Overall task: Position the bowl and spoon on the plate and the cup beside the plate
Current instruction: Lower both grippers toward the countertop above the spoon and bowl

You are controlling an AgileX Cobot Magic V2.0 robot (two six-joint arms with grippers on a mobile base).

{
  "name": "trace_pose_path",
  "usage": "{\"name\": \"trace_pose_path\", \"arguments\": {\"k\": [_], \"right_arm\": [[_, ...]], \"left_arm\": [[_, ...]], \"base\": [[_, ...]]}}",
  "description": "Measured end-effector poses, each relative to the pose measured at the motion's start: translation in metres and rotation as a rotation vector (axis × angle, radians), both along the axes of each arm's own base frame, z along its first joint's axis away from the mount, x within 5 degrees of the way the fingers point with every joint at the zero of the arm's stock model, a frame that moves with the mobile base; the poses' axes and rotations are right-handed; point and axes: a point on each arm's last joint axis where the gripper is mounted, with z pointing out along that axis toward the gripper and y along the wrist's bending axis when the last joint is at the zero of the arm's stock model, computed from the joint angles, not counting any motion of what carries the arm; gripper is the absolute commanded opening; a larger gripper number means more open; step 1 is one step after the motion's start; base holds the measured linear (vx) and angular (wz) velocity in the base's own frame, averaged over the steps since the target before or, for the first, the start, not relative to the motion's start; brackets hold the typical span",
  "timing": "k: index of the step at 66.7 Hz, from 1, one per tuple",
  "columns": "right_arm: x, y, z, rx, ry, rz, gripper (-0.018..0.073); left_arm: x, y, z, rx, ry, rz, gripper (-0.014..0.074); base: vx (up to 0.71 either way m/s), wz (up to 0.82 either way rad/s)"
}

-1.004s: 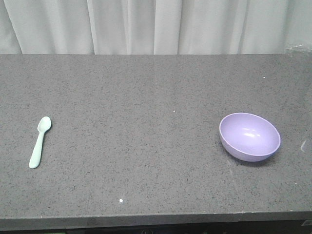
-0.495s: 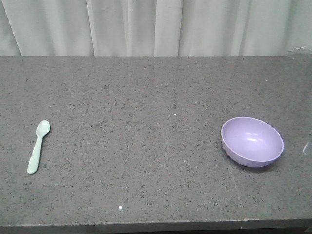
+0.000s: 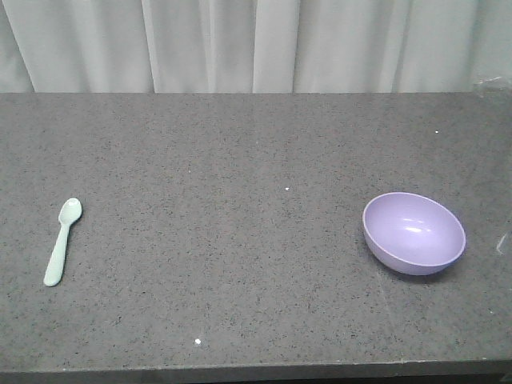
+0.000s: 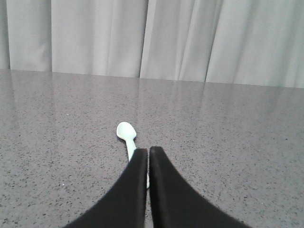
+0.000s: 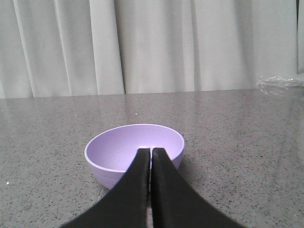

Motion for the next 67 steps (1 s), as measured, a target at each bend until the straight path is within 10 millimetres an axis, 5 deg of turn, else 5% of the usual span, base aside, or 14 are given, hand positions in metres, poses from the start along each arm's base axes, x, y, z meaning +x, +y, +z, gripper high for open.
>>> {"name": "trace_pose_path", "arguments": {"k": [67], "right_arm": [[0.0000,0.0000,0.0000,0.000,0.000,0.000,-0.0003]], "left_arm": [[0.0000,0.0000,0.0000,0.000,0.000,0.000,-0.0006]], "base": [[0.00,0.00]]}}
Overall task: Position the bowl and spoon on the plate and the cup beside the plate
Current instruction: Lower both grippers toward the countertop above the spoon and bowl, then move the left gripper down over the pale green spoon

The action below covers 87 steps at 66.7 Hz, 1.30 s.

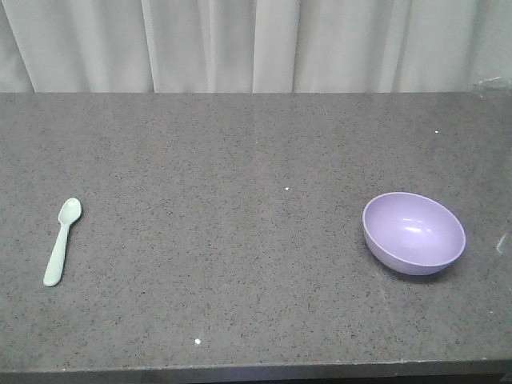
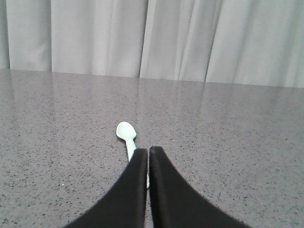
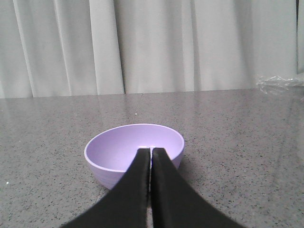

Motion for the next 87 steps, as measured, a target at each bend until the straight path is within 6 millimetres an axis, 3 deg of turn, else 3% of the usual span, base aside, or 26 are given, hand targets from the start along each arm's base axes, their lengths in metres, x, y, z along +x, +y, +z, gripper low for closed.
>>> {"name": "trace_pose_path", "arguments": {"k": [70,76,87], "right_arm": [[0.000,0.000,0.001,0.003,-0.009,0.000,-0.0003],[0.000,0.000,0.003,0.096,-0.031,0.006,-0.0003],[-0.002,-0.003,0.015,0.429,-0.140,0.023,-0.0003]], "left_arm": [[0.000,0.000,0.000,0.000,-0.002,0.000,-0.0007],[0.000,-0.001,0.003,-0.062,-0.031,-0.006,-0.0007],[-0.001,-0.001,0.015,-0.413,-0.129,-0.025,-0.0007]], "base": [[0.00,0.00],[0.00,0.00],[0.00,0.00]]}}
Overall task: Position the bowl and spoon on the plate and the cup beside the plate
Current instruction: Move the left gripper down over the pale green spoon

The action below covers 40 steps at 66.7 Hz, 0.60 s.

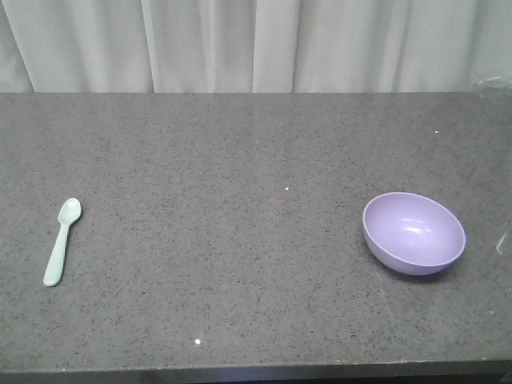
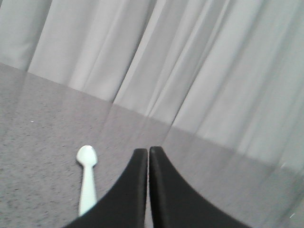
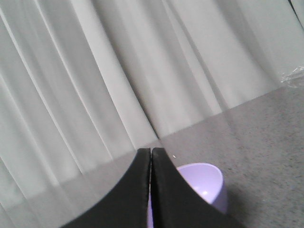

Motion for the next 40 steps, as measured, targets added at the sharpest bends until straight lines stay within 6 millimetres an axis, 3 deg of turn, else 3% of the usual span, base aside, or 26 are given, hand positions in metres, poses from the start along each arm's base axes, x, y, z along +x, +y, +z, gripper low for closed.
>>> {"name": "trace_pose_path", "arguments": {"k": [9,13,18,30,35,40], "right_arm": [[-0.001,-0.001,0.007,0.148,-0.037,0.021,-0.0003],[-0.004,0.000,0.020,0.155,-0.053,0.034,-0.0003],[-0.013,0.001,0.051,0.082,-0.084,0.042,-0.0003],[-0.021,-0.001,0.135,-0.207,-0.059,-0.044,0.0025],[-0.011,-0.002,0.157,-0.317,-0.002,-0.081,0.0078],[0.003,-0.002,0.168,-0.375,0.046,-0.088,0.0165]], "left_arm": [[-0.001,0.003,0.008,-0.193,-0.072,0.000,-0.0007],[-0.002,0.003,0.014,-0.238,-0.082,-0.006,-0.0007],[-0.007,0.002,0.038,-0.230,-0.116,-0.022,-0.0006],[-0.029,0.001,0.118,0.090,-0.118,0.001,0.0005],[-0.032,0.002,0.150,0.237,-0.019,0.024,0.0034],[-0.023,0.002,0.165,0.368,0.145,0.015,0.0085]], "base": [[0.00,0.00],[0.00,0.00],[0.00,0.00],[0.00,0.00],[0.00,0.00],[0.00,0.00]]}}
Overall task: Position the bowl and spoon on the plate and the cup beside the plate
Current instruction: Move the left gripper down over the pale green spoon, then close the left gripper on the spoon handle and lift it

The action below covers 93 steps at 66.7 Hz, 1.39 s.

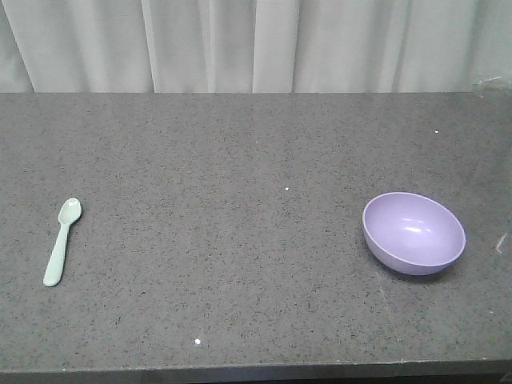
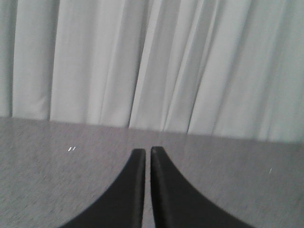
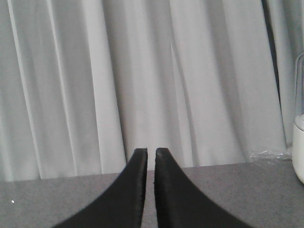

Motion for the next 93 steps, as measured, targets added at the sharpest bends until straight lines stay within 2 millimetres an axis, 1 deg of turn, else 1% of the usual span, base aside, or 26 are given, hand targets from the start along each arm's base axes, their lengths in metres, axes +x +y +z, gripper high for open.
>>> {"name": "trace_pose_path", "arguments": {"k": [3,8,11,15,21,25,35,39,44,49,53,56,63,75,93], "right_arm": [[0.009,0.001,0.003,-0.020,0.028,-0.002,0.0221],[0.023,0.002,0.002,-0.033,0.074,-0.001,0.0347],[0.030,0.002,0.000,-0.034,0.093,0.000,0.0421],[0.035,0.003,-0.001,-0.035,0.110,0.002,0.0484],[0.040,0.004,-0.003,-0.028,0.125,0.006,0.0530],[0.042,0.004,-0.004,-0.021,0.131,0.008,0.0532],[0.048,0.004,-0.006,-0.015,0.160,0.010,0.0531],[0.052,0.005,-0.009,-0.014,0.187,0.009,0.0531],[0.057,0.005,-0.013,-0.016,0.230,0.006,0.0531],[0.063,0.005,-0.019,-0.018,0.281,0.002,0.0531],[0.067,0.005,-0.022,-0.019,0.309,0.000,0.0531],[0.070,0.005,-0.024,-0.020,0.331,-0.002,0.0531],[0.073,0.005,-0.028,-0.024,0.363,-0.004,0.0531],[0.075,0.005,-0.030,-0.025,0.386,-0.006,0.0531],[0.075,0.004,-0.033,-0.027,0.414,-0.011,0.0531]], "left_arm": [[0.008,0.000,0.007,0.061,0.093,-0.002,0.0131],[0.024,-0.001,0.015,0.125,0.229,-0.011,0.0232],[0.036,-0.002,0.018,0.147,0.300,-0.017,0.0307],[0.055,-0.004,0.018,0.169,0.383,-0.026,0.0387],[0.081,-0.006,0.018,0.187,0.475,-0.034,0.0477],[0.099,-0.007,0.018,0.192,0.533,-0.038,0.0503],[0.148,-0.011,0.017,0.205,0.691,-0.049,0.0503],[0.172,-0.013,0.013,0.210,0.763,-0.055,0.0503],[0.193,-0.015,0.011,0.220,0.817,-0.061,0.0503],[0.217,-0.017,0.003,0.234,0.882,-0.072,0.0503],[0.231,-0.018,-0.001,0.240,0.922,-0.077,0.0503],[0.242,-0.019,-0.009,0.243,0.964,-0.081,0.0503],[0.261,-0.021,-0.028,0.251,1.046,-0.089,0.0503],[0.285,-0.023,-0.064,0.258,1.169,-0.101,0.0503],[0.305,-0.024,-0.100,0.263,1.264,-0.110,0.0503]], "base": [[0.00,0.00],[0.00,0.00],[0.00,0.00],[0.00,0.00],[0.00,0.00],[0.00,0.00],[0.00,0.00],[0.00,0.00],[0.00,0.00],[0.00,0.00],[0.00,0.00],[0.00,0.00],[0.00,0.00],[0.00,0.00],[0.00,0.00]]}}
